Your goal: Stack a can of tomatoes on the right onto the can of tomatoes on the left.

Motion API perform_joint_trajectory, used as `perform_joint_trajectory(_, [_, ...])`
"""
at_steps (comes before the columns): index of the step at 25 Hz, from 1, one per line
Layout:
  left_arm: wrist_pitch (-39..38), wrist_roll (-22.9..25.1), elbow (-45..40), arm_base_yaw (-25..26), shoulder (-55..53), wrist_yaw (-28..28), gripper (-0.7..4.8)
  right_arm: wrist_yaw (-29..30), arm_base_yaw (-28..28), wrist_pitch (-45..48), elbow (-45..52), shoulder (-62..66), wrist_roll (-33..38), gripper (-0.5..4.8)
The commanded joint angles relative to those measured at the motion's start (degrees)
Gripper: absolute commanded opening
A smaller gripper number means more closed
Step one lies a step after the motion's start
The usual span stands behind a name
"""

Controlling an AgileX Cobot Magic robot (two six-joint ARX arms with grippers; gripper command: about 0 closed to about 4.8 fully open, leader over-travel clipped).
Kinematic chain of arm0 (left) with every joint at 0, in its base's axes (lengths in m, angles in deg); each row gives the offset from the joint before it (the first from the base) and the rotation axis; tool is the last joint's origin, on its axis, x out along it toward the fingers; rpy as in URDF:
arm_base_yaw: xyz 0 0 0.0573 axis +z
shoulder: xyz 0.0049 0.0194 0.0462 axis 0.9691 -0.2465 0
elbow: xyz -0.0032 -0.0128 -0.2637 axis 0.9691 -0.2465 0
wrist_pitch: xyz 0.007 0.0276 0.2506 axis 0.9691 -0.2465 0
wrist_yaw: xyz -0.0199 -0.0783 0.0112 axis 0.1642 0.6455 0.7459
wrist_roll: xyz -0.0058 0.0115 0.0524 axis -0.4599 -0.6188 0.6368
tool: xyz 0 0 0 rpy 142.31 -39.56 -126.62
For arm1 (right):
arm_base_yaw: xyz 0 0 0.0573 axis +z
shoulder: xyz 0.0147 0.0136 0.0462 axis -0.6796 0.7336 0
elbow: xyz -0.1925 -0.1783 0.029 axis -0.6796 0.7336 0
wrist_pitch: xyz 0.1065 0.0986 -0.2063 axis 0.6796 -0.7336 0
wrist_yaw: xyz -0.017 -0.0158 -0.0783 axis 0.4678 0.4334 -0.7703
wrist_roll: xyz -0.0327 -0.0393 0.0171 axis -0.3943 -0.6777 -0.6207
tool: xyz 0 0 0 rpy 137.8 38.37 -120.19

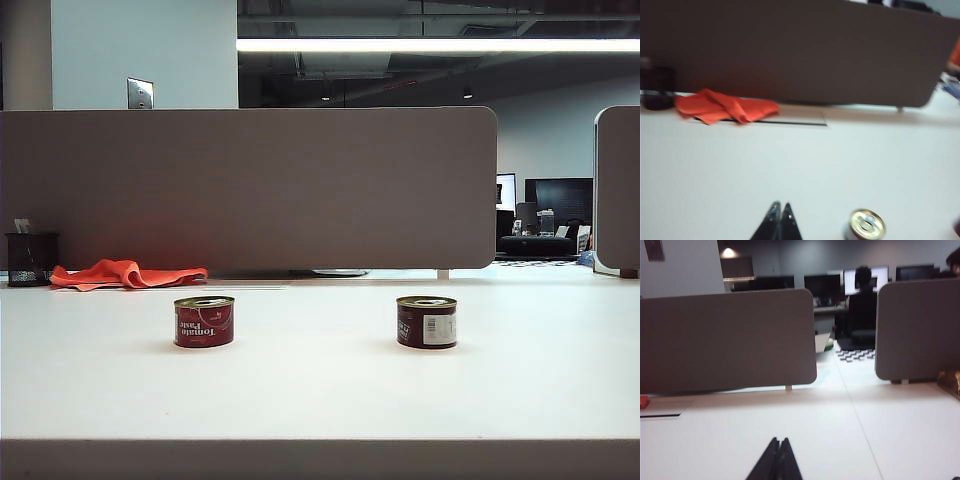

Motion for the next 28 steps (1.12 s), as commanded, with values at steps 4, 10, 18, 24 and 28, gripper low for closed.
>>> perform_joint_trajectory(4, [-5.73, 1.84, 10.29, -0.07, -13.0, 15.76, -0.05, 2.91, 1.55, -8.59, -10.73, 7.43, -0.42, -0.04])
perform_joint_trajectory(10, [-9.49, 5.29, 19.19, -0.96, -23.98, 20.96, -0.05, 8.79, 3.69, -10.88, -16.39, 17.31, -0.48, -0.04])
perform_joint_trajectory(18, [-7.65, 7.54, 22.6, -6.12, -31.69, 10.91, 1.41, 8.35, 11.91, -24.72, -29.94, 38.62, -0.83, -0.04])
perform_joint_trajectory(24, [-10.01, 7.96, 26.67, -8.76, -38.97, 11.13, 2.17, 5.2, 16.92, -25.55, -36.52, 53.37, -4.24, -0.04])
perform_joint_trajectory(28, [-11.87, 8.26, 28.81, -8.61, -40.48, 11.04, 2.47, 5.22, 19.06, -25.59, -38.42, 60.11, -8.0, 0.26])
